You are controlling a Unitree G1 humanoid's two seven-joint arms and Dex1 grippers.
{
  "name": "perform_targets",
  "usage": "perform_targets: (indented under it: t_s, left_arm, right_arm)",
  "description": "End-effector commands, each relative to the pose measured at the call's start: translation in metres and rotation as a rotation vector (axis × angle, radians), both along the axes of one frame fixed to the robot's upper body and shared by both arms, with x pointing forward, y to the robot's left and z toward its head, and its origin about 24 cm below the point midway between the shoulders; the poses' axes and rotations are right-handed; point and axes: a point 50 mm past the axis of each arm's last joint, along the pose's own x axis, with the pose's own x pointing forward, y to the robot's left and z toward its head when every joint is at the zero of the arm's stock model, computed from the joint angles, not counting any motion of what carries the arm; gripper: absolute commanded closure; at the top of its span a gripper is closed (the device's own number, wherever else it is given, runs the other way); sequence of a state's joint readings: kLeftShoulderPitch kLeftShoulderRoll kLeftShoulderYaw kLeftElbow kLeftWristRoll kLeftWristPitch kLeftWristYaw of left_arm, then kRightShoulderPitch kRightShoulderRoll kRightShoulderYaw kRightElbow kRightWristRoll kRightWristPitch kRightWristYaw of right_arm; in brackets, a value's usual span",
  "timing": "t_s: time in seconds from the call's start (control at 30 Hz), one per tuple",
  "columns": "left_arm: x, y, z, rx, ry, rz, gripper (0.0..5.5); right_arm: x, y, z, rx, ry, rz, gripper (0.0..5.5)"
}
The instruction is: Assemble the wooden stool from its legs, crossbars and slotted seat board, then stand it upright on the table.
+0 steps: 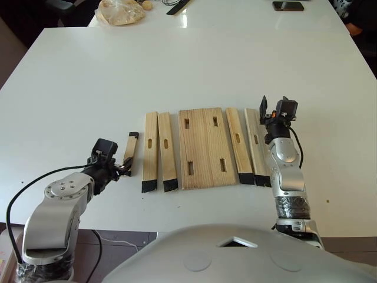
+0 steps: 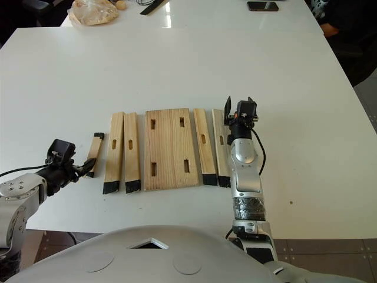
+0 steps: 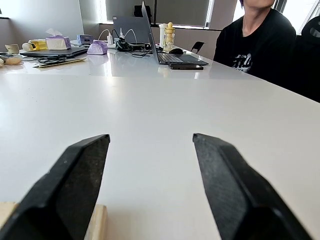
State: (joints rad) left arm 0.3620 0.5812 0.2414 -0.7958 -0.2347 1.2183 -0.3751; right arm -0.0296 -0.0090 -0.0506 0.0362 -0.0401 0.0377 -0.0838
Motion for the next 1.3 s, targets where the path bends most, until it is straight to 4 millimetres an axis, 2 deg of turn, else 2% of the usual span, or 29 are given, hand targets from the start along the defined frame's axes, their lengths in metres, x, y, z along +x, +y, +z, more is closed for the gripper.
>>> perform_targets:
  t_s: [0.03, 0.13, 0.37, 0.57, 0.7, 0.8, 0.9, 1.0, 1.07, 1.13, 1.2, 1.27, 1.3]
  left_arm:
    - [-0.011, -0.005, -0.016, -0.026, 0.103, -0.011, 2.10]
    - [-0.014, -0.002, -0.024, -0.028, 0.117, 0.008, 2.10]
    - [-0.011, 0.014, -0.042, -0.087, 0.075, 0.124, 3.18]
    - [0.004, 0.004, -0.045, -0.147, -0.004, 0.147, 4.15]
    - [0.016, -0.004, -0.042, -0.171, -0.068, 0.149, 4.18]
    - [0.033, -0.007, -0.027, -0.198, -0.180, 0.135, 4.18]
    - [0.055, -0.011, 0.003, -0.197, -0.361, 0.041, 4.18]
    - [0.079, -0.010, 0.037, -0.114, -0.561, -0.053, 4.18]
    - [0.091, -0.023, 0.059, -0.113, -0.683, -0.153, 4.18]
    - [0.096, -0.043, 0.075, -0.194, -0.767, -0.253, 4.18]
    - [0.093, -0.064, 0.084, -0.339, -0.801, -0.368, 4.18]
    - [0.088, -0.076, 0.091, -0.594, -0.795, -0.409, 4.18]
    - [0.085, -0.079, 0.093, -0.721, -0.789, -0.447, 4.18]
  right_arm:
    - [0.001, 0.001, -0.001, 0.002, 0.011, 0.009, 2.44]
    - [0.003, 0.002, -0.001, 0.001, 0.012, 0.022, 2.44]
    - [0.007, 0.003, -0.001, -0.004, 0.012, 0.041, 2.44]
    - [0.014, 0.007, -0.001, -0.006, 0.009, 0.063, 2.44]
    - [0.018, 0.009, -0.001, -0.008, 0.006, 0.083, 2.44]
    - [0.021, 0.010, 0.000, -0.011, 0.002, 0.092, 2.44]
    - [0.025, 0.009, 0.003, -0.013, -0.008, 0.100, 2.44]
    - [0.028, 0.008, 0.008, -0.004, -0.021, 0.111, 2.44]
    - [0.030, 0.011, 0.013, 0.029, -0.036, 0.145, 2.44]
    - [0.032, 0.018, 0.027, 0.084, -0.081, 0.237, 2.44]
    - [0.033, 0.024, 0.052, 0.195, -0.130, 0.395, 2.44]
    - [0.028, 0.032, 0.080, 0.320, -0.174, 0.592, 2.44]
    - [0.021, 0.037, 0.092, 0.363, -0.167, 0.746, 2.44]
